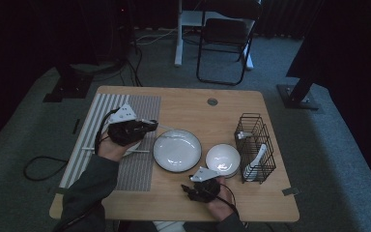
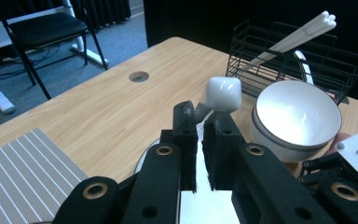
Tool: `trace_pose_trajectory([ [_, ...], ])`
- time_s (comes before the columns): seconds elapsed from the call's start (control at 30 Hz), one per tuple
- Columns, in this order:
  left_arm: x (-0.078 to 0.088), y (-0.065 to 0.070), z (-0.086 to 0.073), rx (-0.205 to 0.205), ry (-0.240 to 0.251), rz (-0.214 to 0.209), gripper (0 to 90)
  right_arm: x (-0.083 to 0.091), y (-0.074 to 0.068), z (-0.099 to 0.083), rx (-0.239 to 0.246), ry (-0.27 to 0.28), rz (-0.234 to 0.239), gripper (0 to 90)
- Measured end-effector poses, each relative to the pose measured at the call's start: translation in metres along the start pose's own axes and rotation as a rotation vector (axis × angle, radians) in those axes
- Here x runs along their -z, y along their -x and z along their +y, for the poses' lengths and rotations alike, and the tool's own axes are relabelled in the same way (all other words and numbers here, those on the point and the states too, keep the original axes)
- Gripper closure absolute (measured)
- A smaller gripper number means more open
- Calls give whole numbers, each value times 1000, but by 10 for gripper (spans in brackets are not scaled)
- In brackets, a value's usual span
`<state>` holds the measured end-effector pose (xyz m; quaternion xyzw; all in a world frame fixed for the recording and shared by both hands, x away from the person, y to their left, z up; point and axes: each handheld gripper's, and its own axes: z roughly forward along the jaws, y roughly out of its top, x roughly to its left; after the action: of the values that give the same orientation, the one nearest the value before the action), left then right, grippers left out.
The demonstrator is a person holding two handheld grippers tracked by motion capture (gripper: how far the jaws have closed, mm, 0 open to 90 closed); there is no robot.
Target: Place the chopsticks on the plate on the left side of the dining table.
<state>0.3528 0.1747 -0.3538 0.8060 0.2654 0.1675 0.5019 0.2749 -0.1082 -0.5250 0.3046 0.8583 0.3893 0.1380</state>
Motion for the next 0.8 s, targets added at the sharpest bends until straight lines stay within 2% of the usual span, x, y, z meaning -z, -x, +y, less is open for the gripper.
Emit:
trace_pose_trajectory([
  [0.5, 14, 0, -12, 13, -2, 9, 850, 1, 0, 2, 0, -13, -8, 522],
  [0.8, 22, -1, -18, 20, -3, 20, 850, 4, -7, 4, 21, -12, -6, 524],
])
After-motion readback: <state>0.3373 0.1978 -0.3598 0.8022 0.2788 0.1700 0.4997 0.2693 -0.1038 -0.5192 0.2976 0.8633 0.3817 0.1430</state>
